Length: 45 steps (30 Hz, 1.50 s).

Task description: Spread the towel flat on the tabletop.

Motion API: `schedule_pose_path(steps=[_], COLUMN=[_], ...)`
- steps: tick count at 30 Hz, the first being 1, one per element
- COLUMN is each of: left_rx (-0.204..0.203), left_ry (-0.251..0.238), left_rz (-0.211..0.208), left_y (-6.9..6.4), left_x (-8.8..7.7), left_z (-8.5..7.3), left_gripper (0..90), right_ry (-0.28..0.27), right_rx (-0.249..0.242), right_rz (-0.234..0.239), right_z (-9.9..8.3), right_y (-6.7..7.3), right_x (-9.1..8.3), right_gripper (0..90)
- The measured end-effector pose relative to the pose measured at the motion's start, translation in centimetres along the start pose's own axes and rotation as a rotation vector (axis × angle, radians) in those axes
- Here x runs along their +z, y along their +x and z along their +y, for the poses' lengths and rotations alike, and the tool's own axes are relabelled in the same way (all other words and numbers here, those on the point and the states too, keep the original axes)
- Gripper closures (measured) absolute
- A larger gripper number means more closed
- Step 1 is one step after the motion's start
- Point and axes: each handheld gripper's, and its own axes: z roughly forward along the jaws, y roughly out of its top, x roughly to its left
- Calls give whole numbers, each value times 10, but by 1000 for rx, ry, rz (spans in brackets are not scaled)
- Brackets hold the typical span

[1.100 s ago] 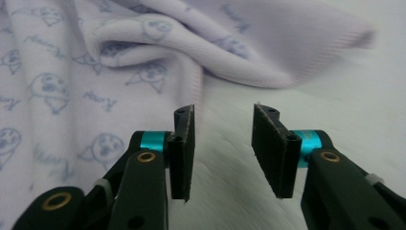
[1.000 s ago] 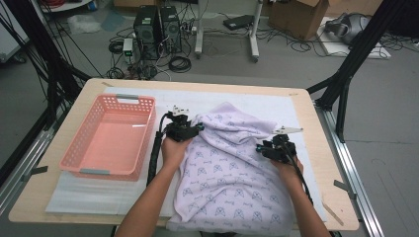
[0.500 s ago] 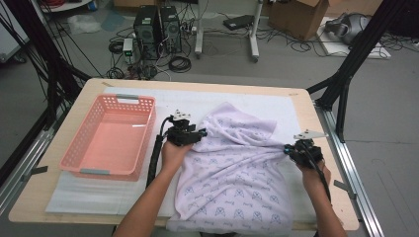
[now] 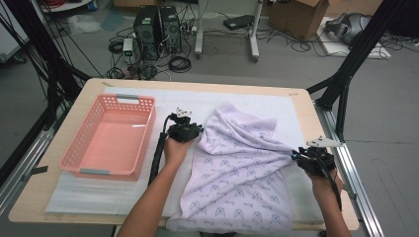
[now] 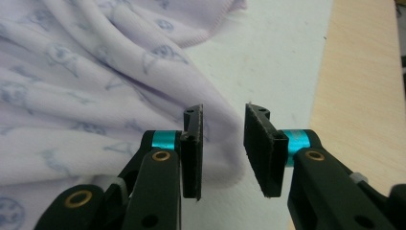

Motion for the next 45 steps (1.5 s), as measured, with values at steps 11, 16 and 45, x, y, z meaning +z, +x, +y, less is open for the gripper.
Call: schedule_pose_path(steps=[11,16,45], left_rx=[161,159,56], left_ry=[98,102,32], left_rz=[-106,-52,-44], left_y=[-31,-28,2], left_x=[20,8,-53], left_z=[-5,-1,-34], left_gripper=[648,839,827], right_ry=[-33,-39,88], right_rx=[-2,-1,89], right_rz=[40,52,168], right_z=[4,6,75], right_y=[7,10,54], right_x=[5,6,114], right_gripper=[669,663,724])
